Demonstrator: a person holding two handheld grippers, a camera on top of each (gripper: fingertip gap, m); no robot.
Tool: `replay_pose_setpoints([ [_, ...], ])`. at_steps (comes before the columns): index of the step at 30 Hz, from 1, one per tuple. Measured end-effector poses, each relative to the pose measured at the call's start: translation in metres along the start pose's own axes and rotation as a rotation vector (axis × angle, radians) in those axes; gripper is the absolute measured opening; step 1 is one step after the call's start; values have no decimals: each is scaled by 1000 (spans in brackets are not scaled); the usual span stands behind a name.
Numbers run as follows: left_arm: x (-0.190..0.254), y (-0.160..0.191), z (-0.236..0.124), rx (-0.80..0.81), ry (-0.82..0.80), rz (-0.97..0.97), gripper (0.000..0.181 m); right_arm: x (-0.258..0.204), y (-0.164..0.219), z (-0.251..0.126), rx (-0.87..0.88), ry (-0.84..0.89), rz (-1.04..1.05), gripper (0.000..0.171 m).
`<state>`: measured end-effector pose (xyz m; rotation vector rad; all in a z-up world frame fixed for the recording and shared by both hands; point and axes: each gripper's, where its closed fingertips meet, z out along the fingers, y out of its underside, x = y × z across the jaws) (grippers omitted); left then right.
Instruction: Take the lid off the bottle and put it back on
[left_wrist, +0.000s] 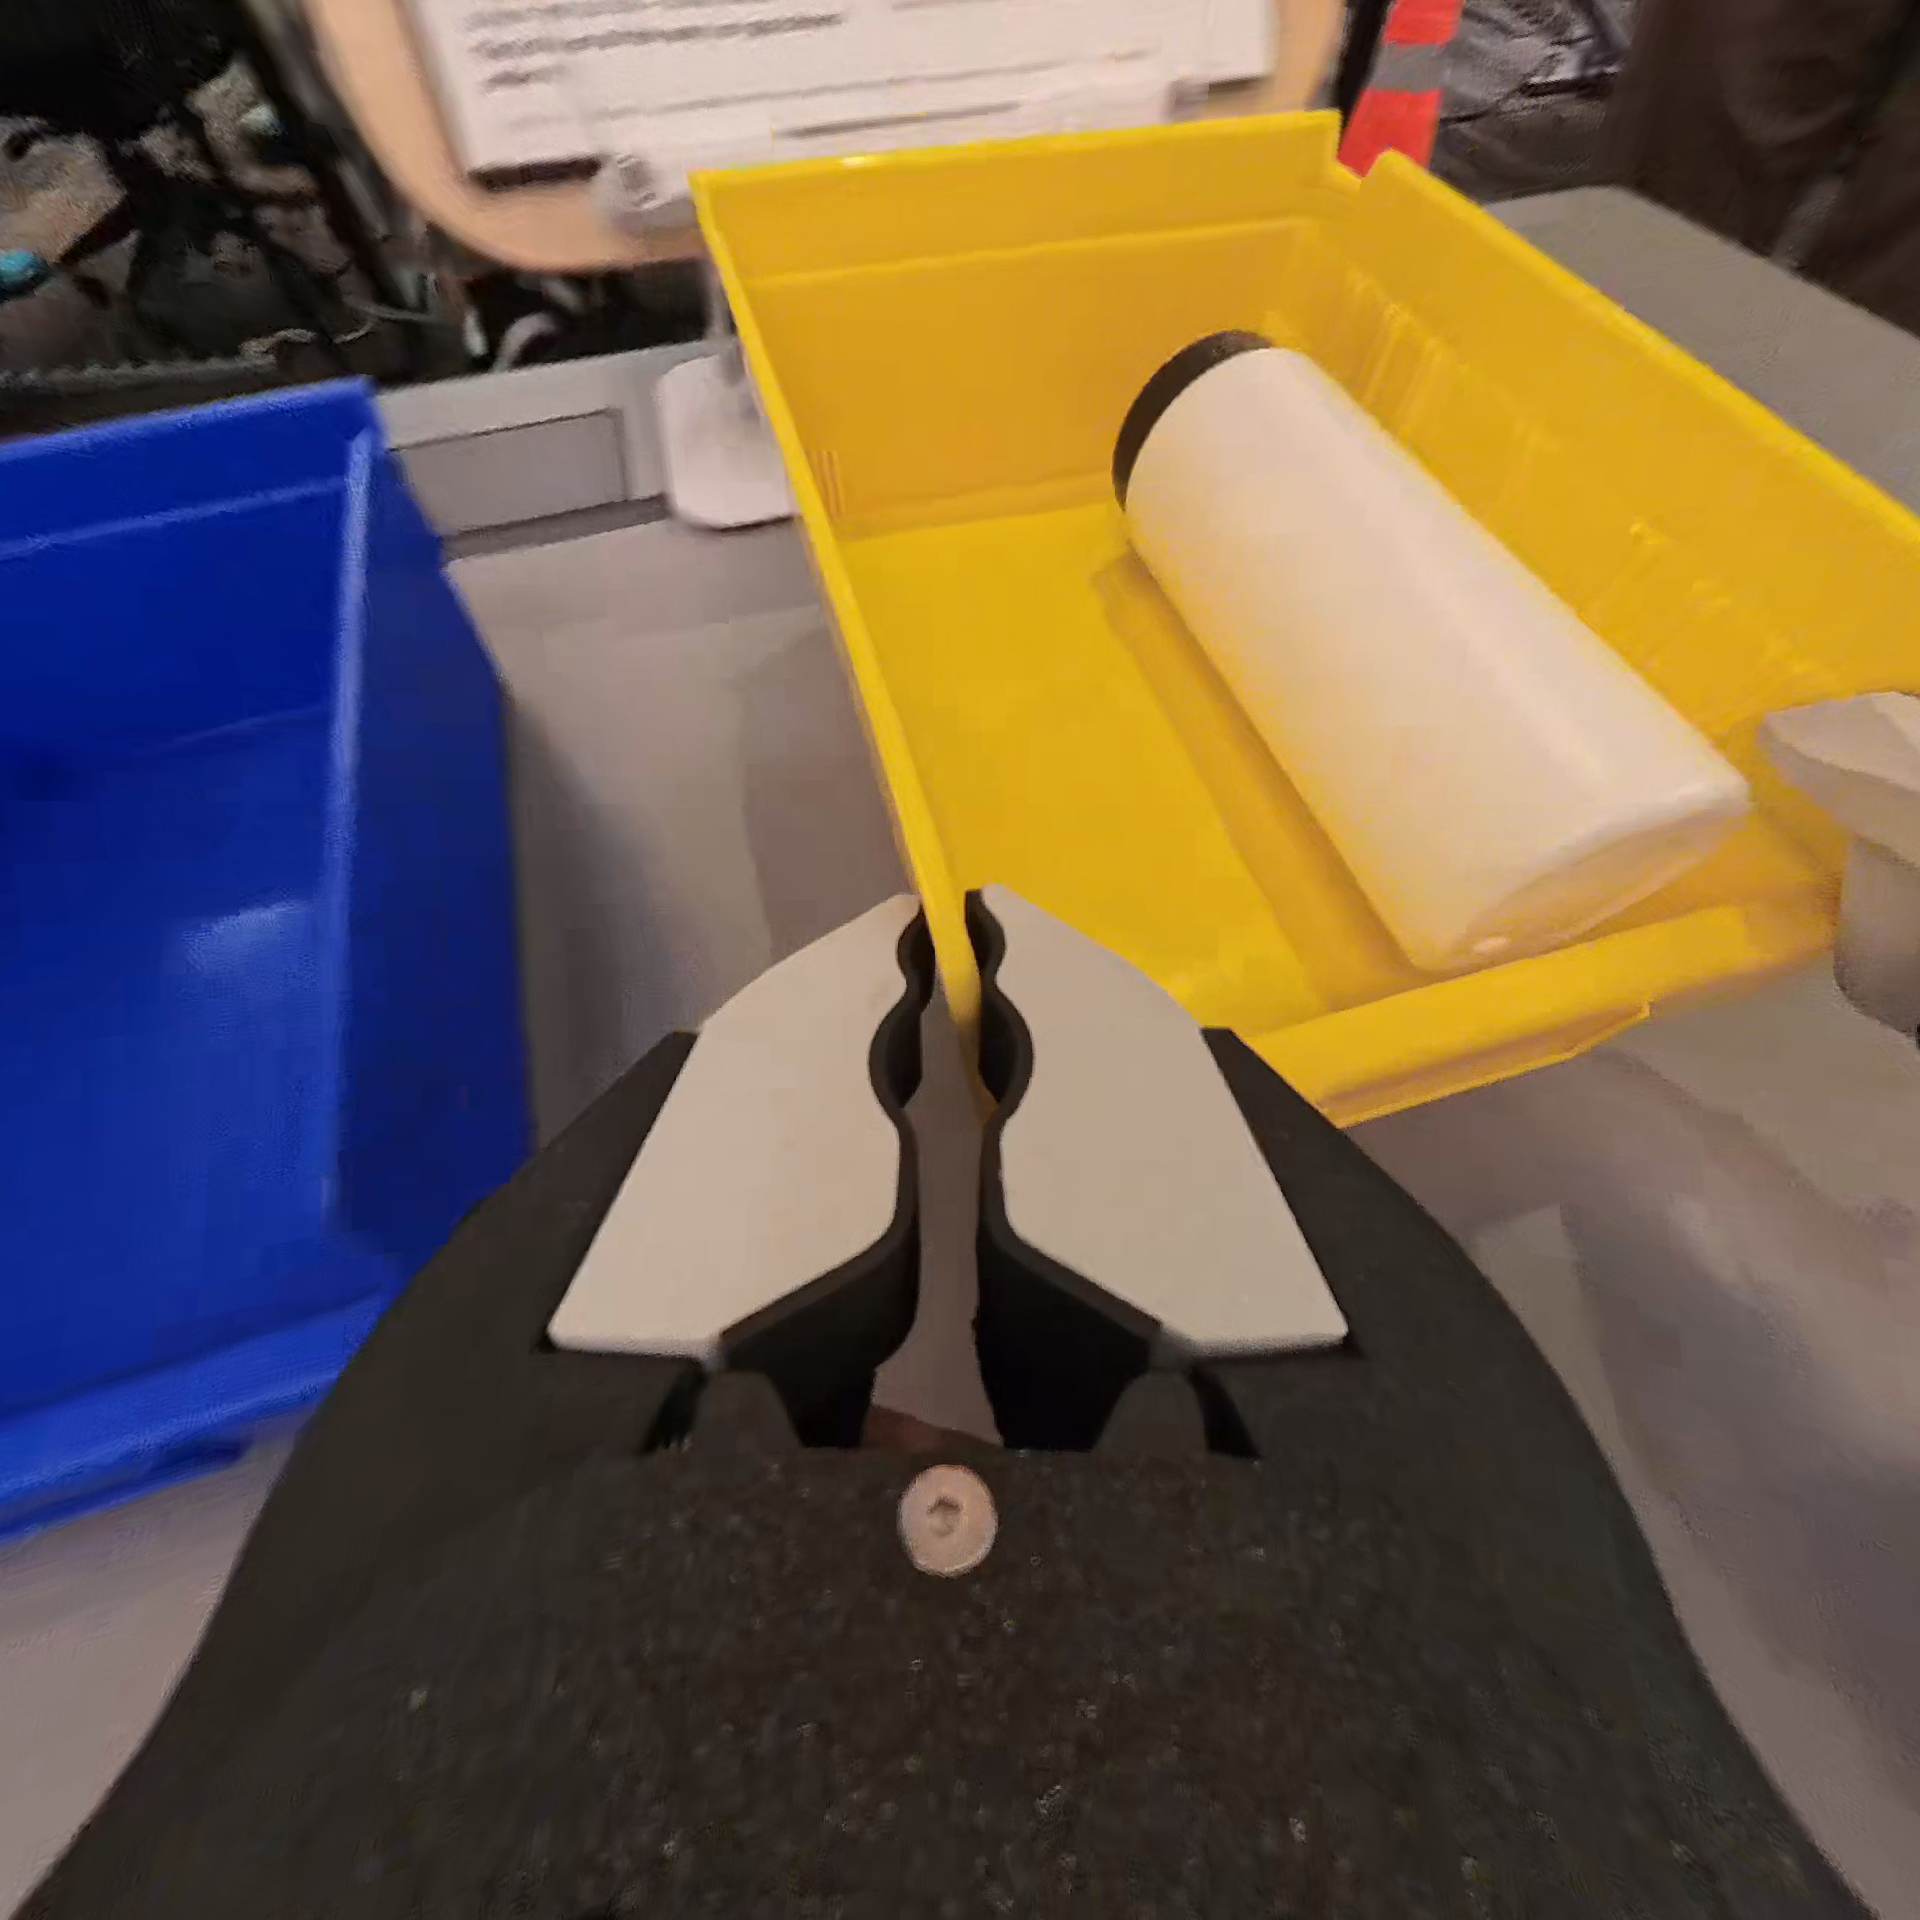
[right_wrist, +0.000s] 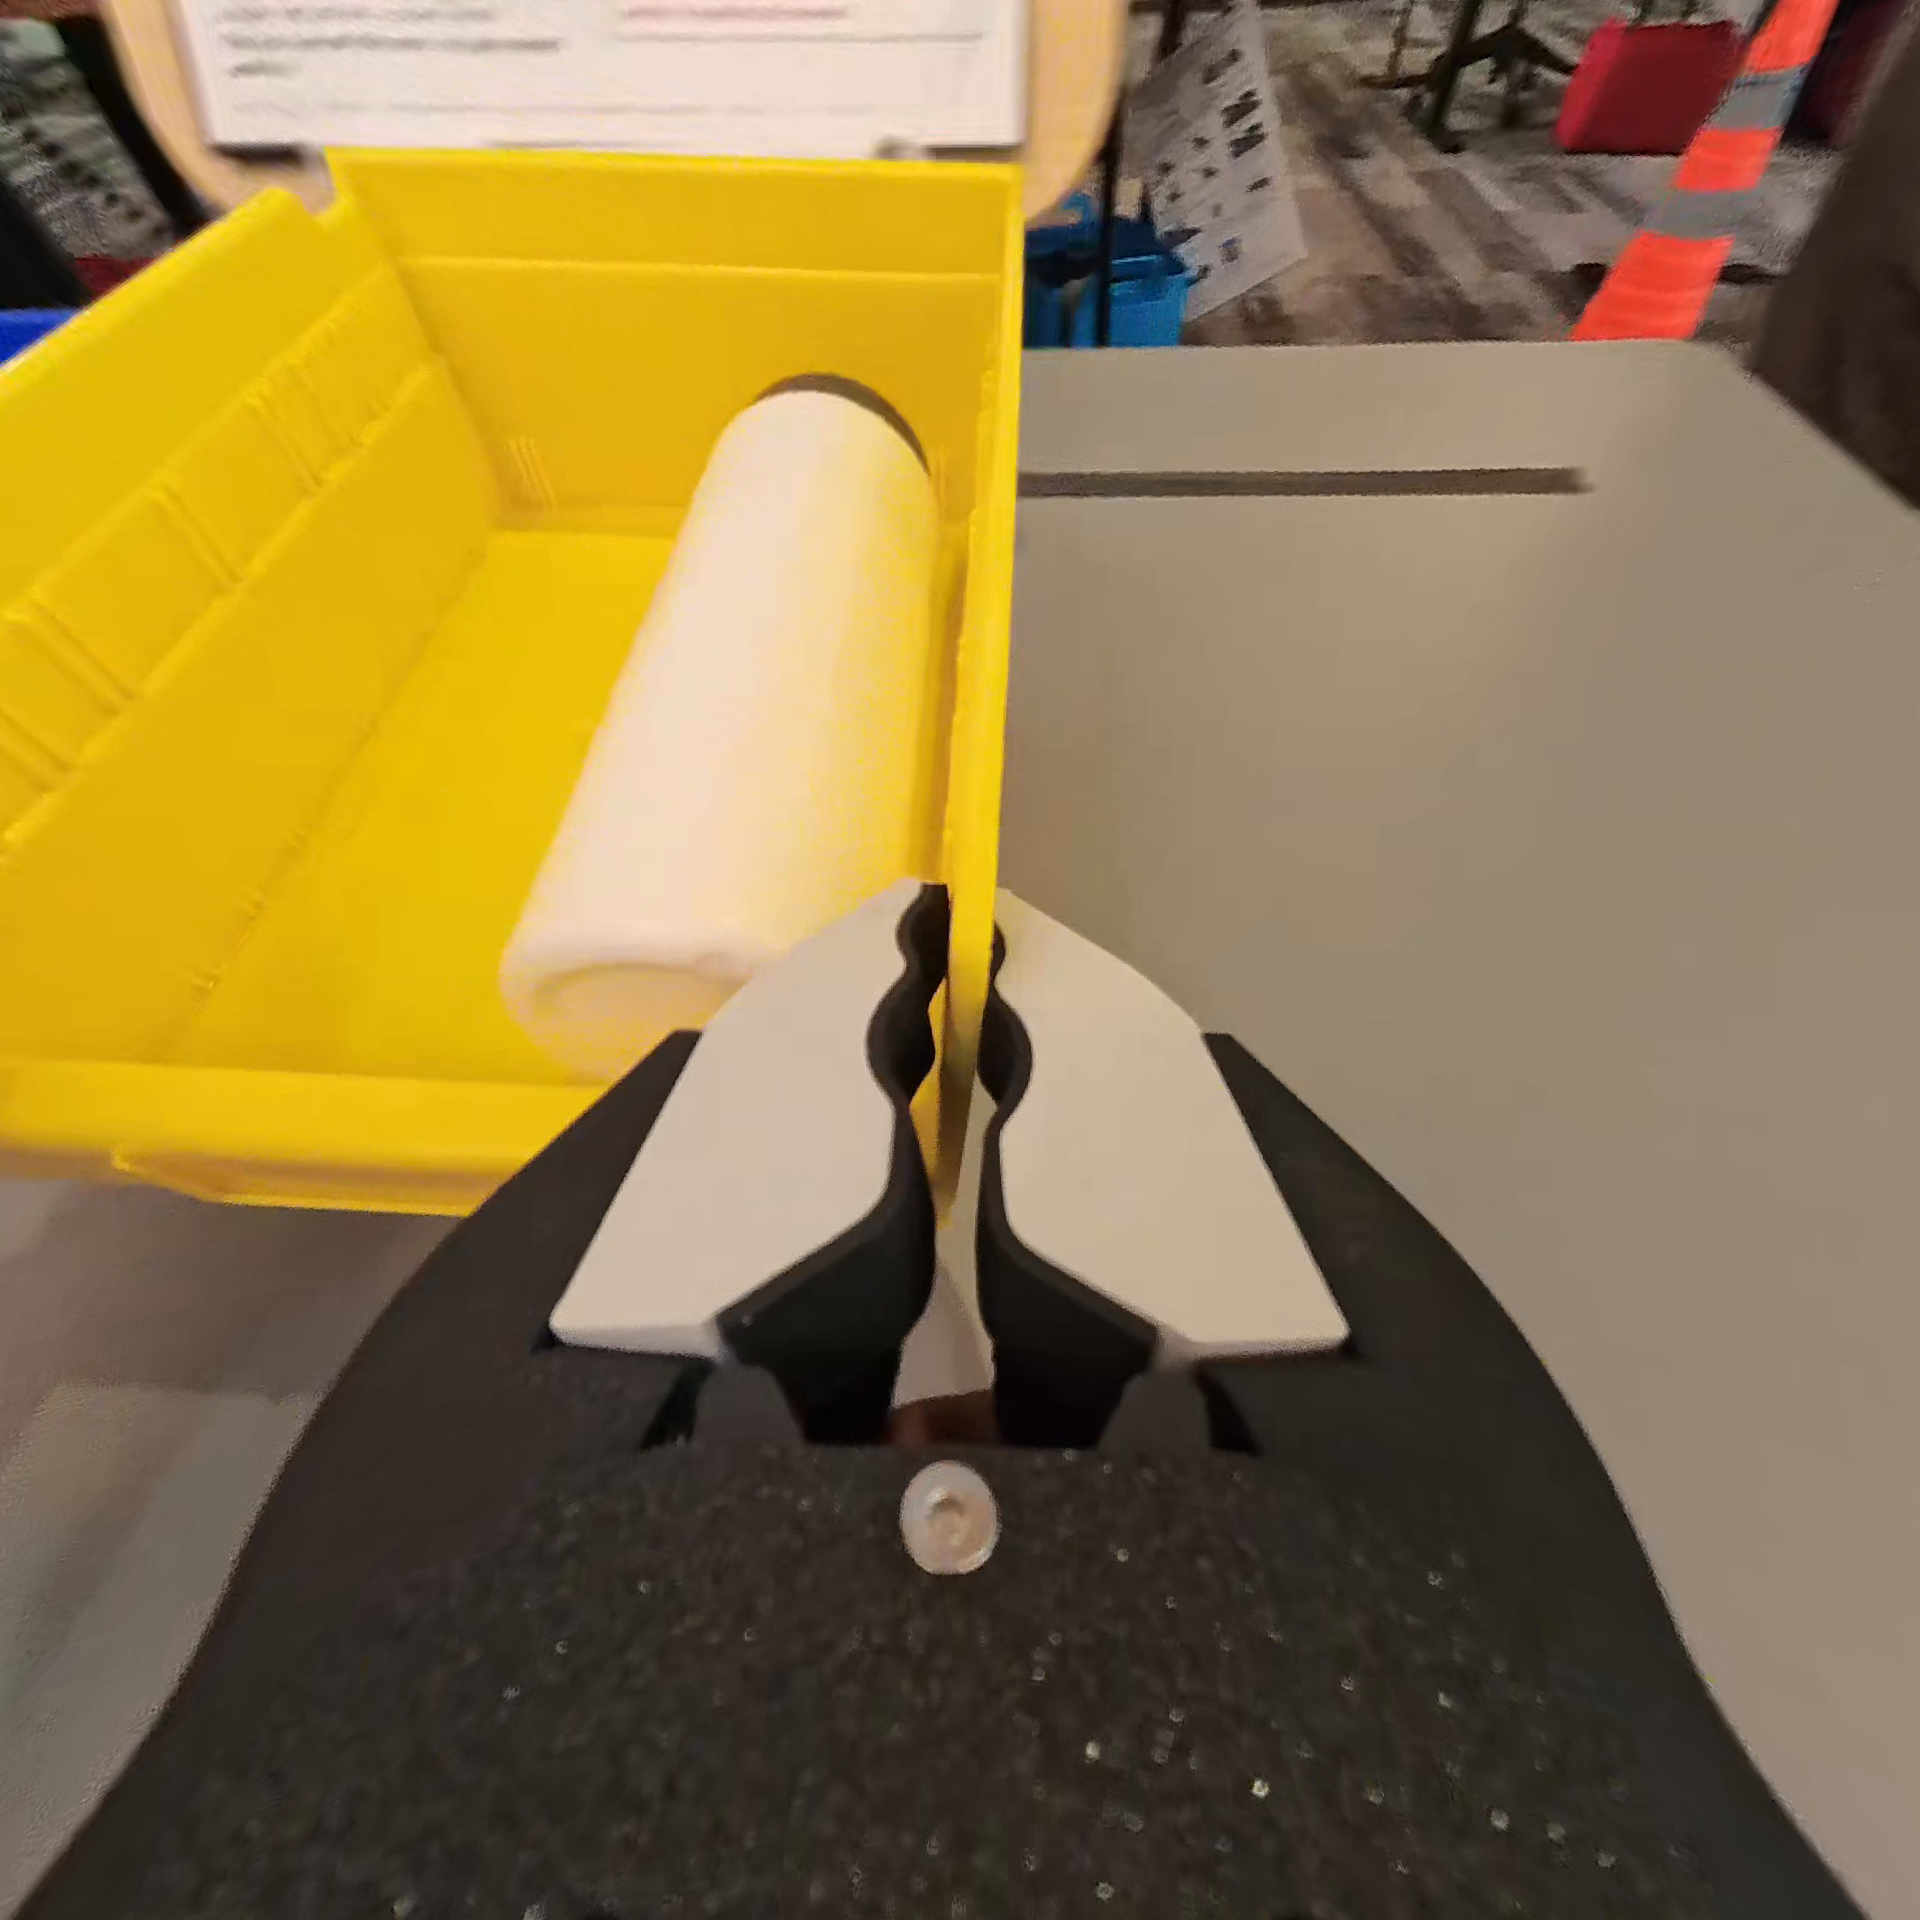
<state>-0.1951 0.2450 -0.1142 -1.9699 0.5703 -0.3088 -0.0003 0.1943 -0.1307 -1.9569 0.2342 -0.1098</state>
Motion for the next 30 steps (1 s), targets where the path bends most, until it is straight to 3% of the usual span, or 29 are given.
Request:
replay_pose_setpoints([
  [4,-41,31,0,-46,-58,-42,5,-48,20,21,-45,-60,-27,3],
  [8,-46,38,1,-32,-32,-34,7,-59,20,25,-15,-67,-68,4],
  [10,-36,38,-7,-39,41,-47,22,-57,21,23,-11,-108,-75,5],
  [11,-33,38,-18,-33,81,-76,40,-58,21,18,-8,-141,-83,9],
  [12,-31,37,-32,-23,125,-111,54,-58,21,11,-3,-173,-105,22],
  [14,-37,31,-69,28,209,-185,58,-54,17,-10,35,-217,-183,32],
  [16,-72,27,-104,80,186,-239,64,-53,15,-31,83,-277,-256,37],
  [19,-169,42,-131,89,-21,-264,67,-73,26,-60,62,-461,-268,42],
  [23,-274,82,-114,-45,-204,-284,79,-121,37,-85,20,-657,-267,41],
  [27,-287,88,-73,-75,-116,-305,77,-185,49,-99,-43,-807,-291,43],
  [30,-288,84,-52,-83,-120,-261,47,-225,65,-95,-124,-844,-280,43],
])
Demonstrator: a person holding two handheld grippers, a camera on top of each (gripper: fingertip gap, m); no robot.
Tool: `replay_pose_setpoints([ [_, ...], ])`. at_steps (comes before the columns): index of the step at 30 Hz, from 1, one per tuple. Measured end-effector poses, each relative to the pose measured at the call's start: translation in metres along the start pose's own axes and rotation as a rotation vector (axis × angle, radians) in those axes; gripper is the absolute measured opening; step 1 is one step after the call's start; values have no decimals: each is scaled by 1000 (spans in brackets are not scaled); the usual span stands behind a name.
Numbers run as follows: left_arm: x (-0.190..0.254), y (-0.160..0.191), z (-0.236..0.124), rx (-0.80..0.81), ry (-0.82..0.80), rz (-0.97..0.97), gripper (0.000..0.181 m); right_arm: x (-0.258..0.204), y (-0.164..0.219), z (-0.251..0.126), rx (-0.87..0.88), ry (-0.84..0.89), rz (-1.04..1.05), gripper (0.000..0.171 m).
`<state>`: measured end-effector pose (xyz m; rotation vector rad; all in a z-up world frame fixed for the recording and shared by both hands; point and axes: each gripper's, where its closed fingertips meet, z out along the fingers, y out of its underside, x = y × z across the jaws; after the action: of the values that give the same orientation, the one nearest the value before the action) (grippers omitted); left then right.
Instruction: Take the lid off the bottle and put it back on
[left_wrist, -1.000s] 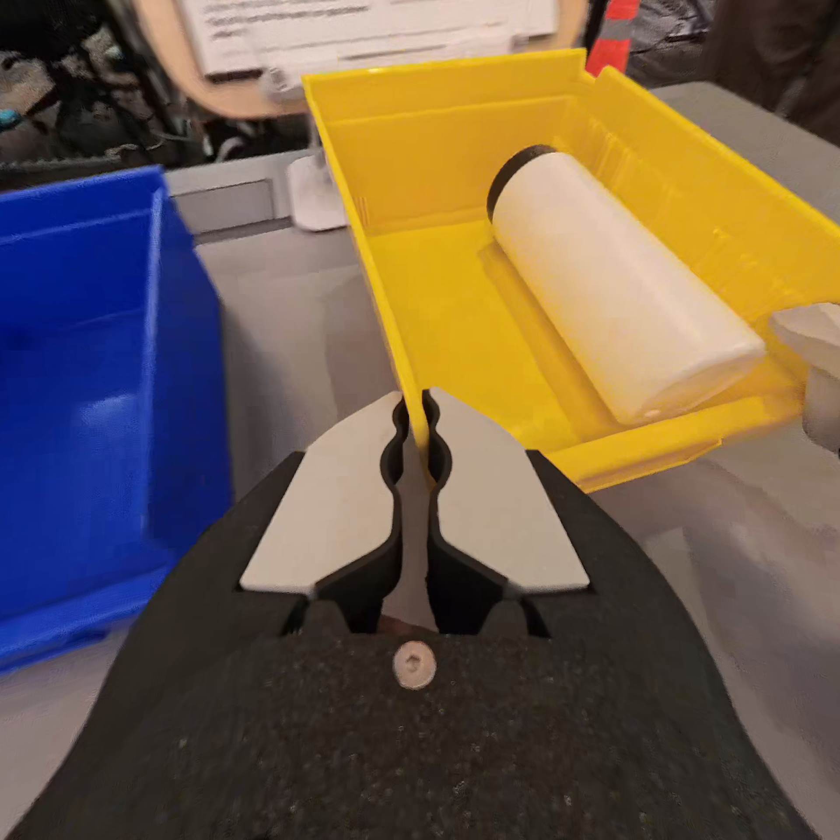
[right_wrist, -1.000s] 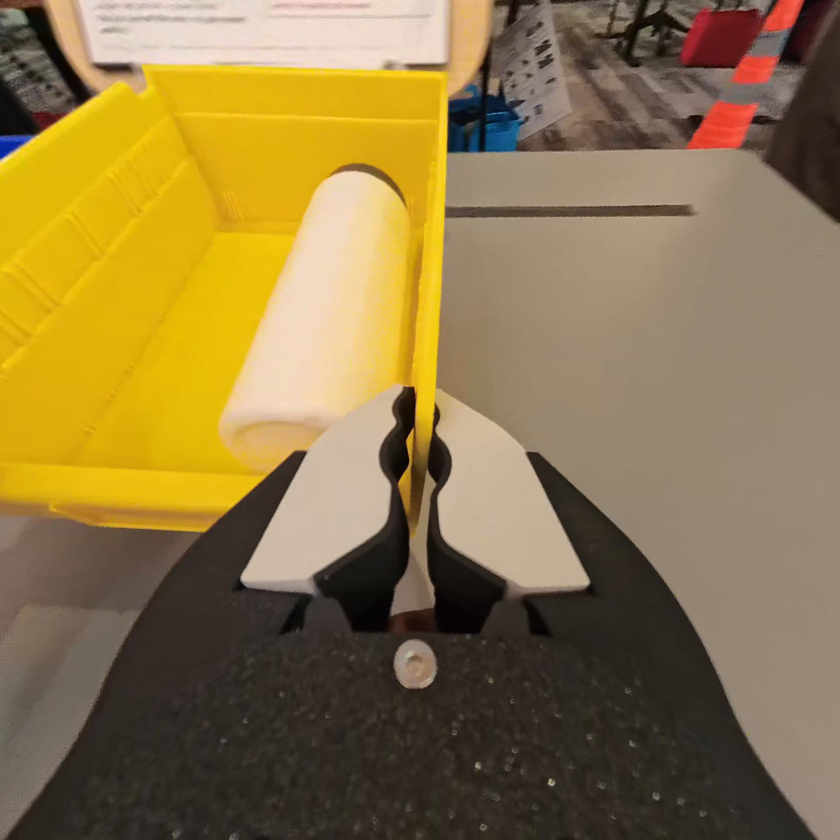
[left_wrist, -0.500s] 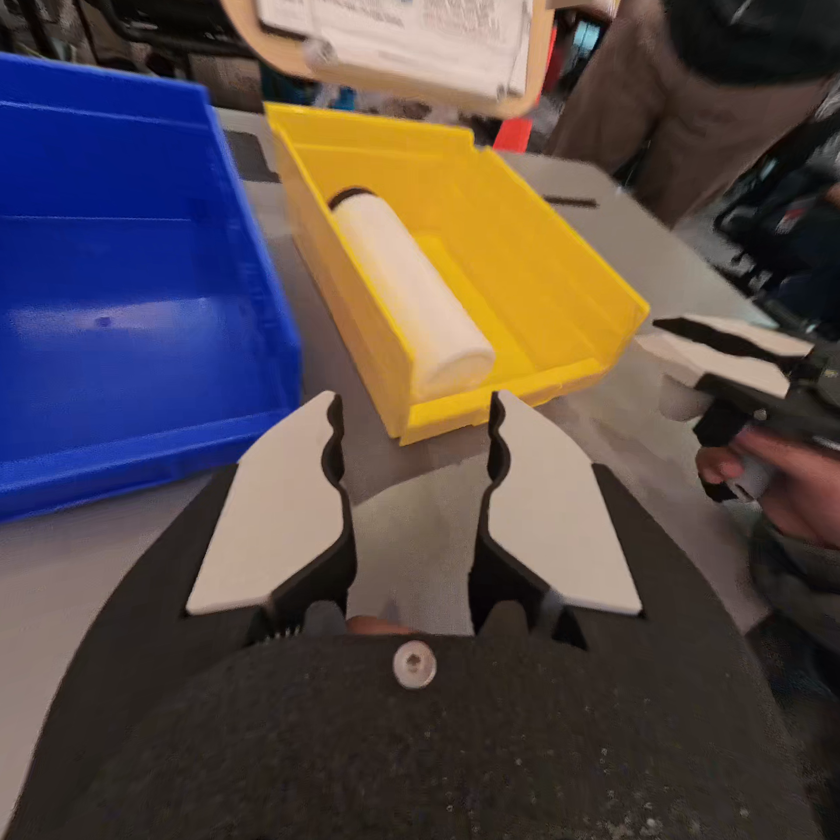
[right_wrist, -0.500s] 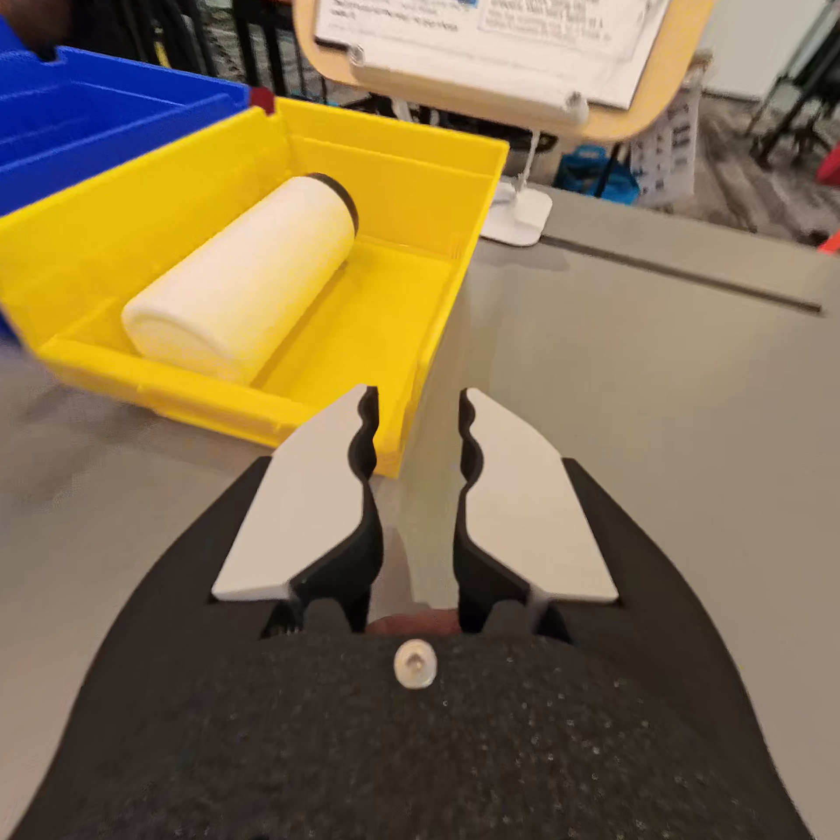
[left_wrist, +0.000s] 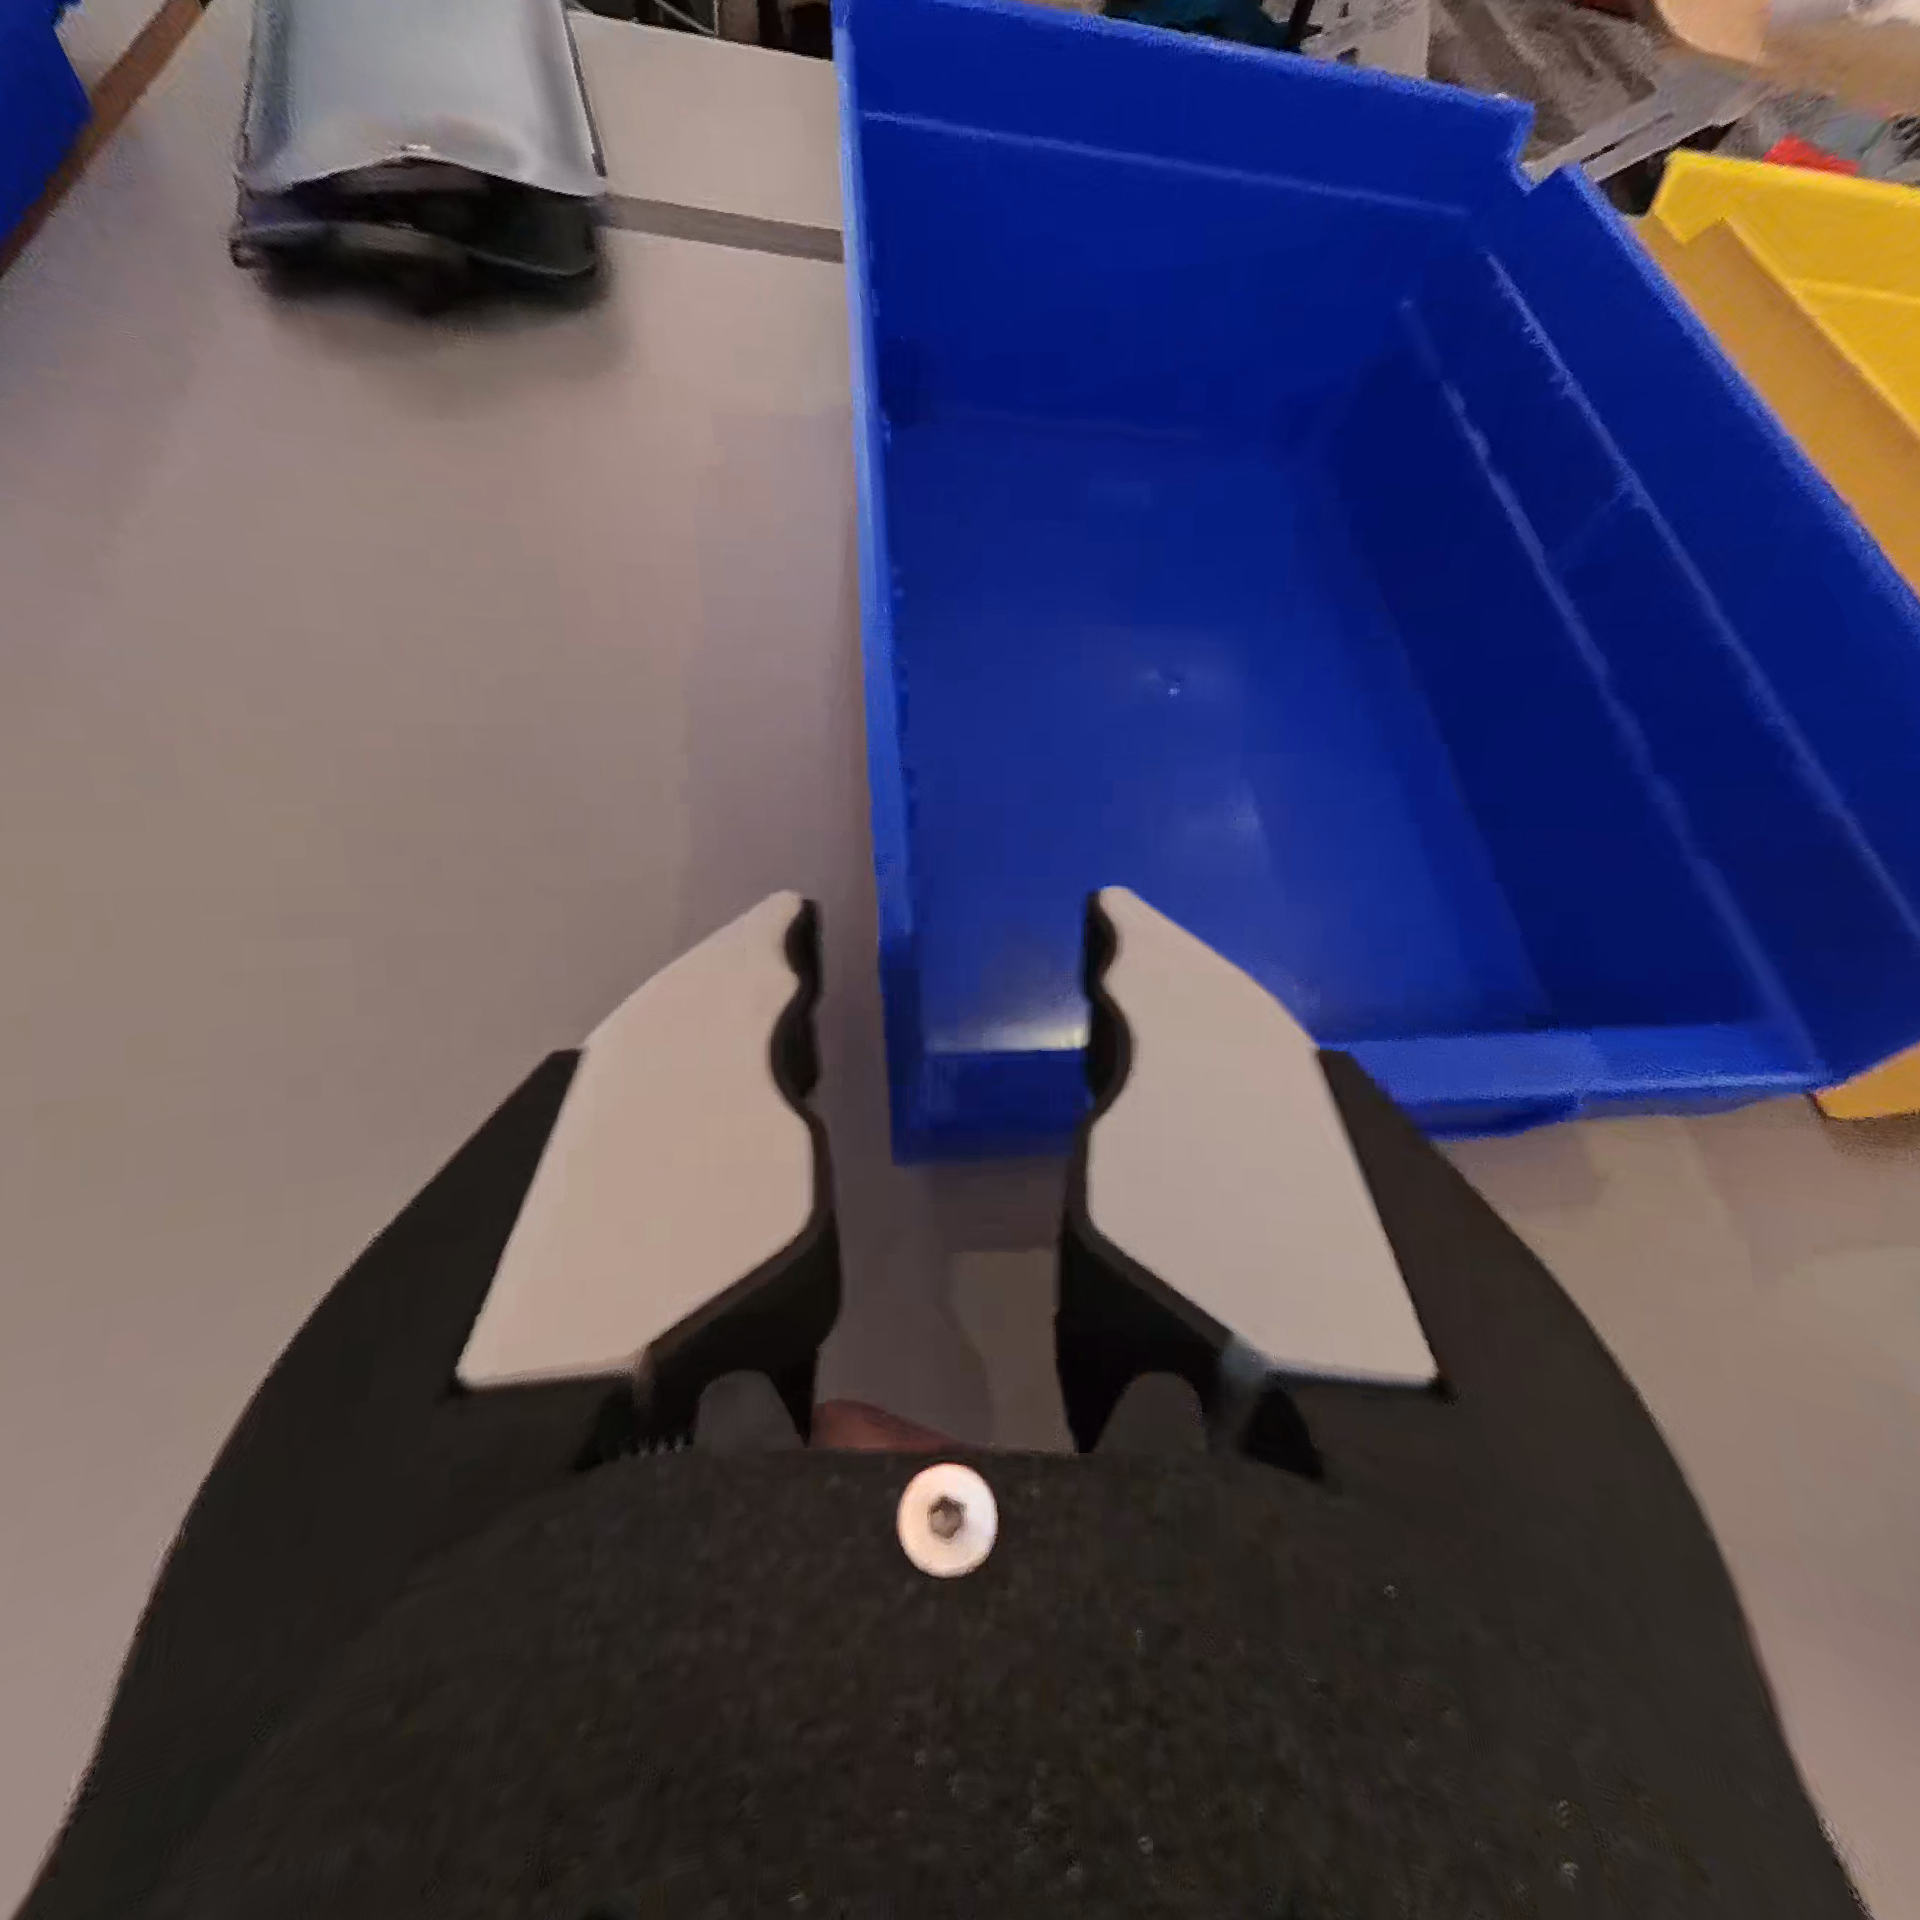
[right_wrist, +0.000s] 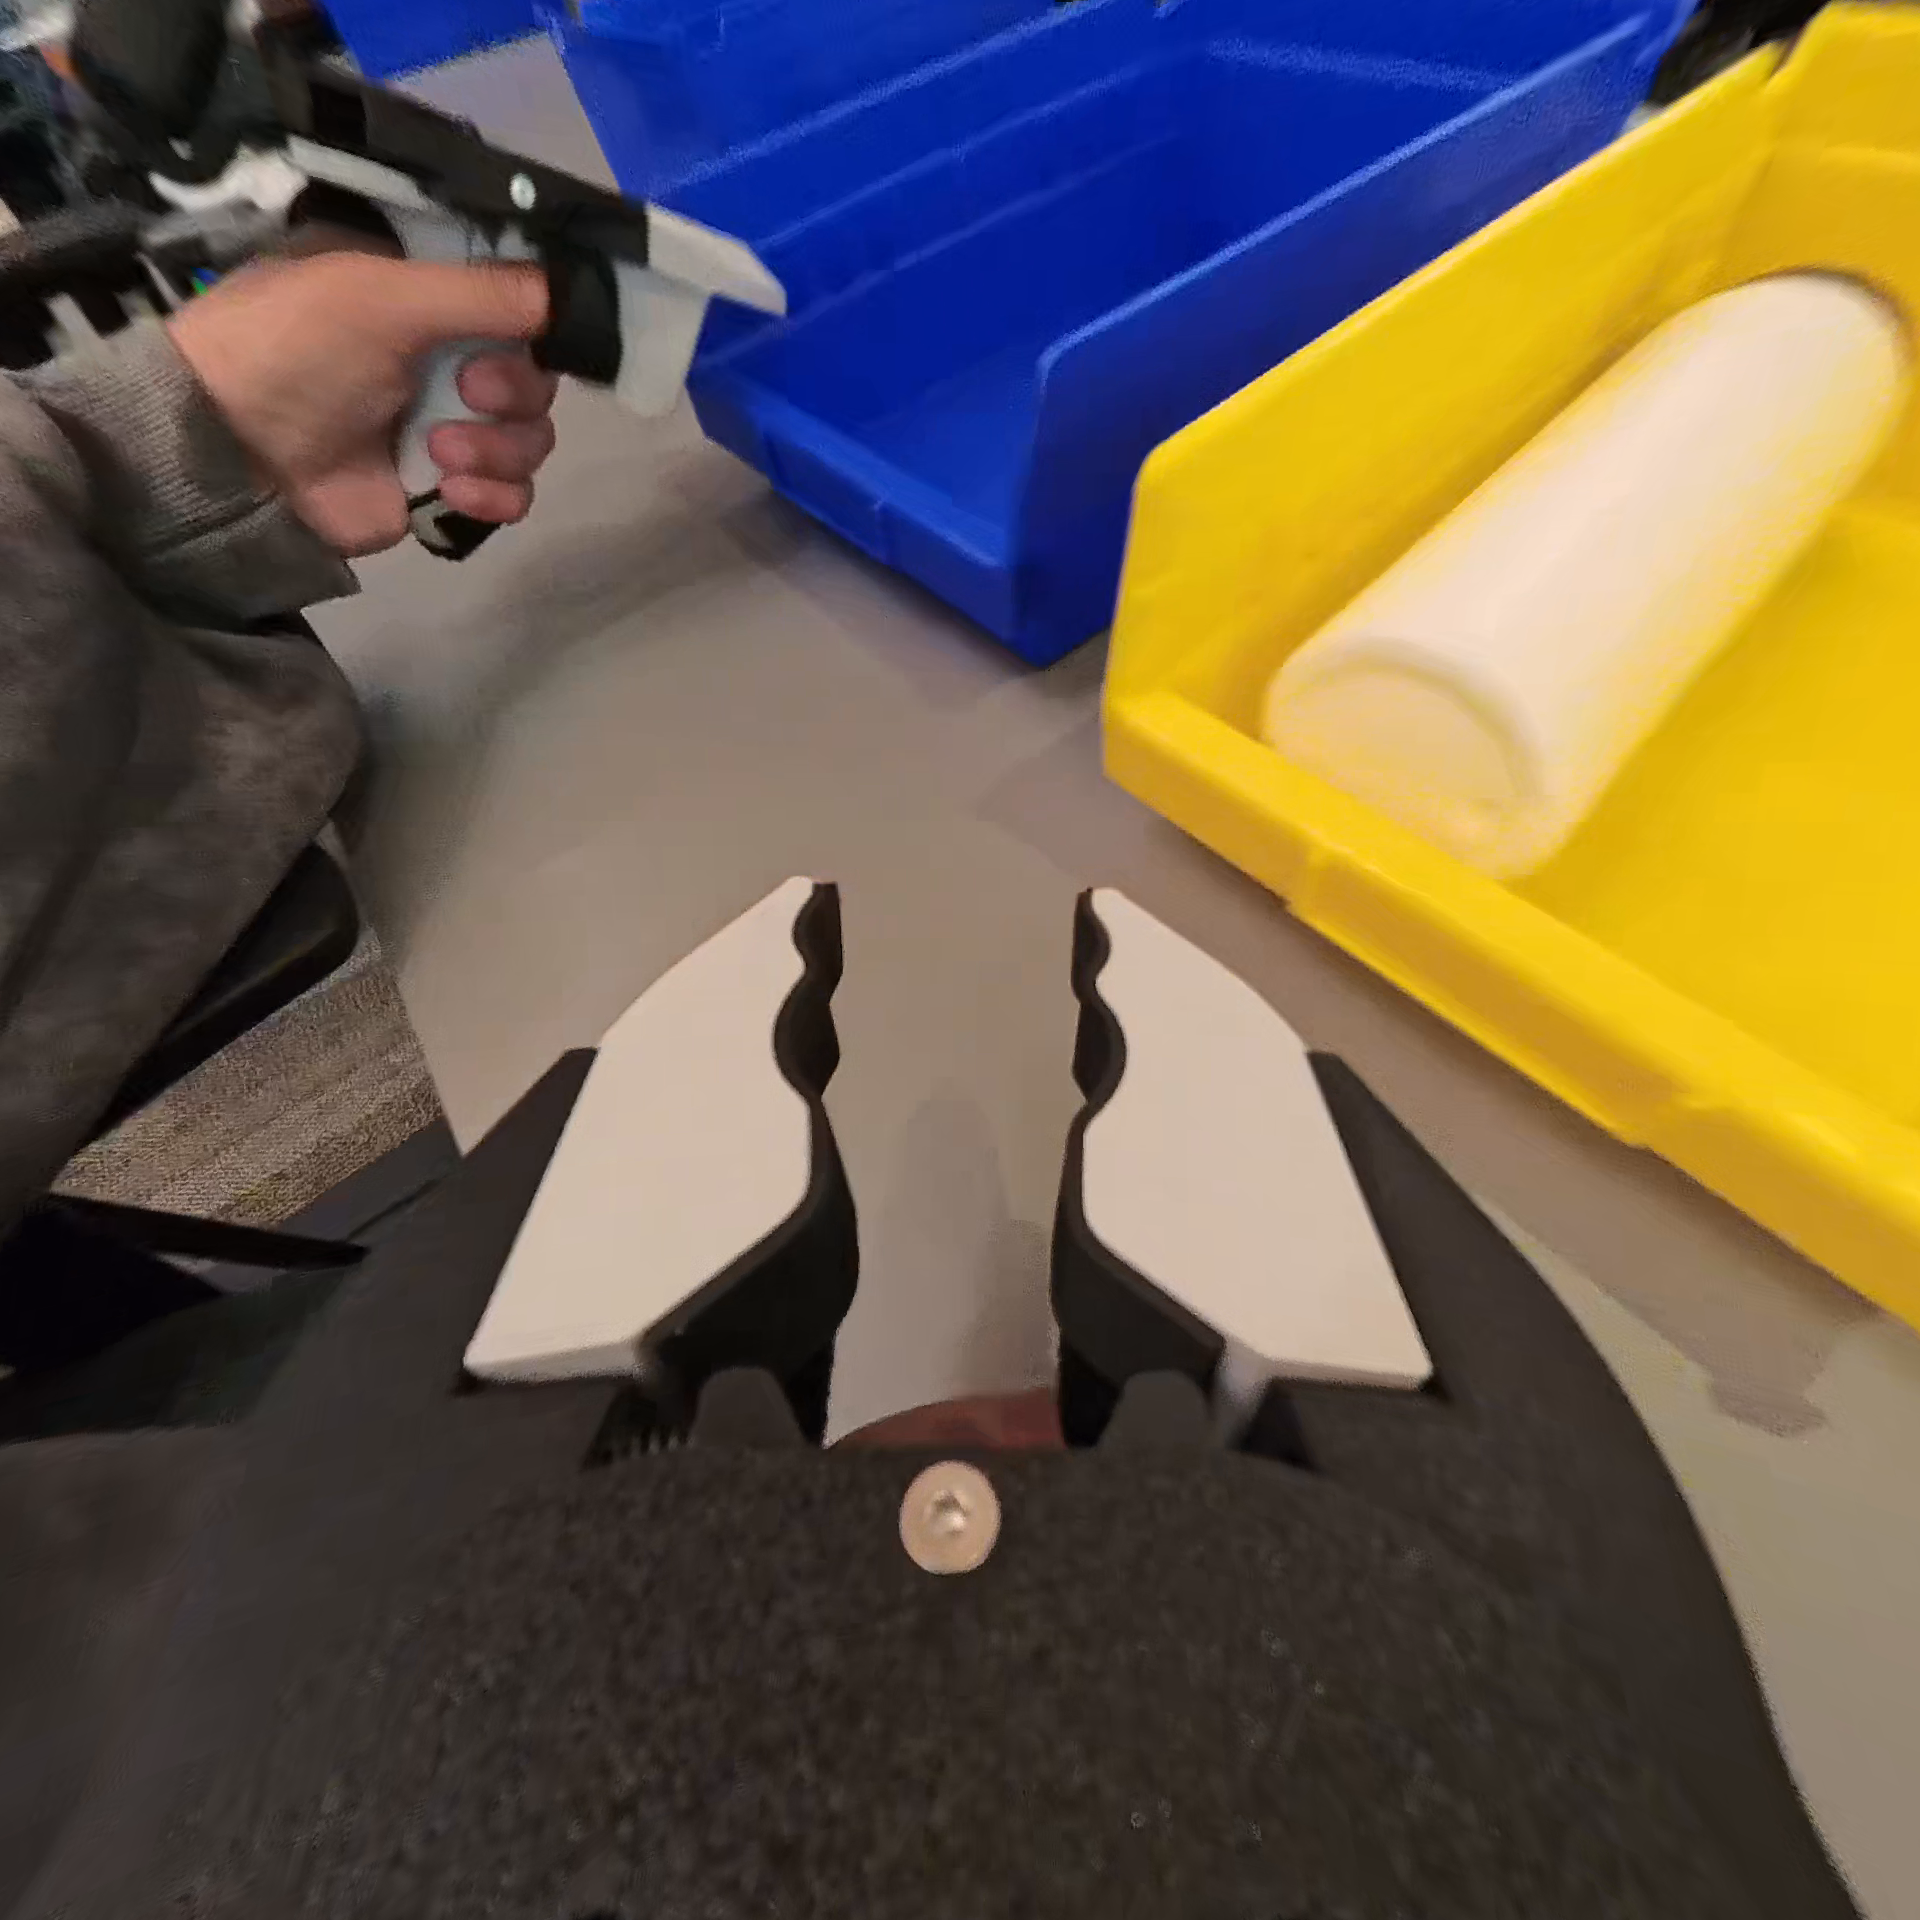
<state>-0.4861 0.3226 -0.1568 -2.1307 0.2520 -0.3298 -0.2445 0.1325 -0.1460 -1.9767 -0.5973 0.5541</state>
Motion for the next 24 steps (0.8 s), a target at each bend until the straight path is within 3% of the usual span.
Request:
replay_pose_setpoints([
  [2,-7,3,4,-15,-76,18,7,-2,0,25,-49,62,0,46],
  [3,-8,5,3,-14,-86,23,3,0,-2,37,-63,108,-10,51],
  [8,-1,28,-32,-19,-140,13,2,-8,-32,83,-16,243,-22,64],
  [14,18,66,-88,-14,-143,-21,4,-16,-41,116,-20,365,-25,62],
  [17,16,76,-106,-6,-167,-31,5,-20,-39,117,-37,374,-12,49],
  [19,16,79,-118,15,-170,-38,5,-14,-41,107,-55,394,56,6],
  [24,33,54,-152,111,-273,54,5,-19,-59,88,0,378,36,4],
])
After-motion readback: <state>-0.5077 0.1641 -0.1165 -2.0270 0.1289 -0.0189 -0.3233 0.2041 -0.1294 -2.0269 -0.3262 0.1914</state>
